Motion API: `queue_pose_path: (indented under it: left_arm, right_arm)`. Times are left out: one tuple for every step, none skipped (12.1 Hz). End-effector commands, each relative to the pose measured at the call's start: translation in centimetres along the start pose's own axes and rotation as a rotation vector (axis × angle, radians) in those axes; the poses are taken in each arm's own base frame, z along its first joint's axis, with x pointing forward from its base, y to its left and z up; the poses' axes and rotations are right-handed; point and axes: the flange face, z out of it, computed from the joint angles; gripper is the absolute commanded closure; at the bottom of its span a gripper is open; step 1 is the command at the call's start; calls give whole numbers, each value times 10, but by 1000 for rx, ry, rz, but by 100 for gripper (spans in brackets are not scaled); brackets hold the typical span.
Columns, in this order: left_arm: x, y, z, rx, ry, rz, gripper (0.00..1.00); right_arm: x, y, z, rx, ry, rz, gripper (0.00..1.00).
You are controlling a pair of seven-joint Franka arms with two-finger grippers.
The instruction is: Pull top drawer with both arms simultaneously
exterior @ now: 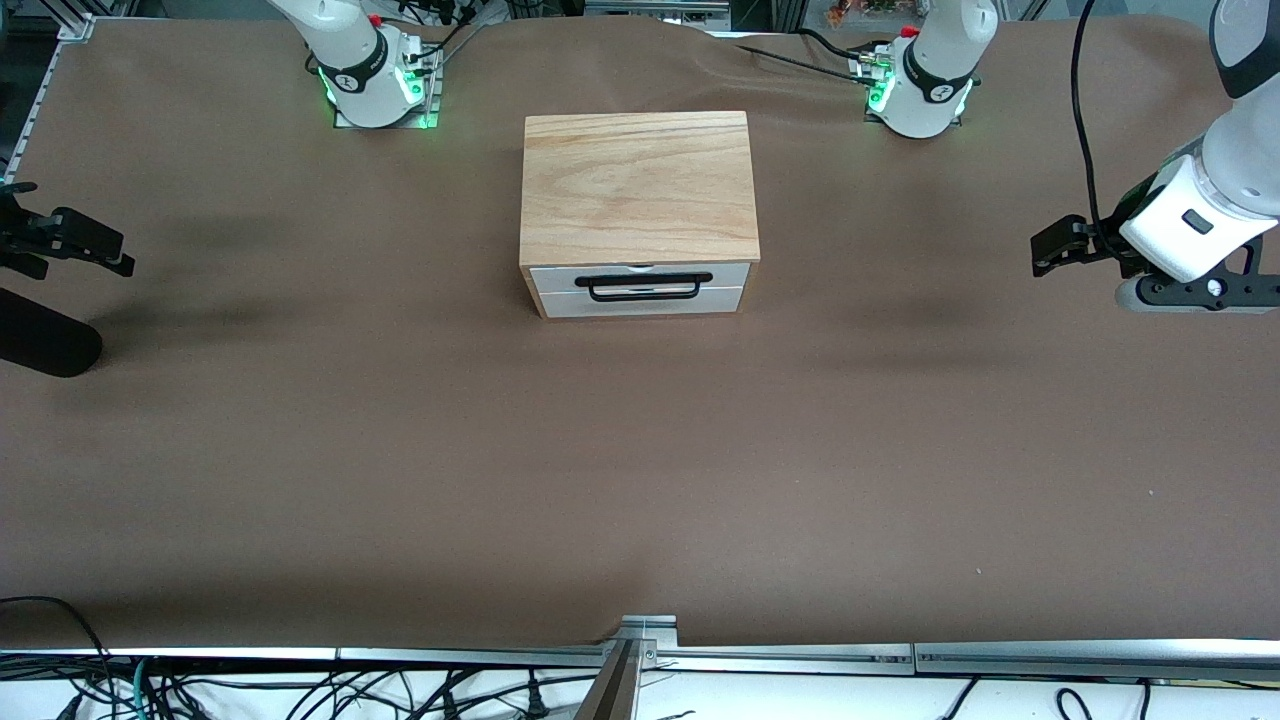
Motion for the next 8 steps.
queue_pose_path:
  left_arm:
    - [-6, -2, -6, -16, -3, 10, 0]
    - [-6, -2, -6, -16, -3, 10, 0]
    - [-6, -2, -6, -16, -3, 10, 0]
    - [-6, -2, -6, -16, -3, 10, 0]
    - [-6, -2, -7, -17, -2, 10, 0]
    - [-6, -1, -6, -23, -6, 11, 0]
    - [-5, -3, -6, -33, -7, 7, 0]
    - [-5, -7, -5, -35, -7, -1, 0]
  right_arm:
    - [-2, 0, -3, -11, -6, 3, 0]
    - [-2, -1, -3, -11, -6, 1, 0]
    - [-2, -1, -3, -11, -6, 1, 0]
    - [-2, -1, -3, -11, -6, 1, 0]
    - [-2, -1, -3, -11, -6, 1, 0]
    - [-2, -1, -3, -11, -6, 1, 0]
    - [-2, -1, -3, -11, -6, 1, 0]
    - [-2, -1, -3, -12, -5, 1, 0]
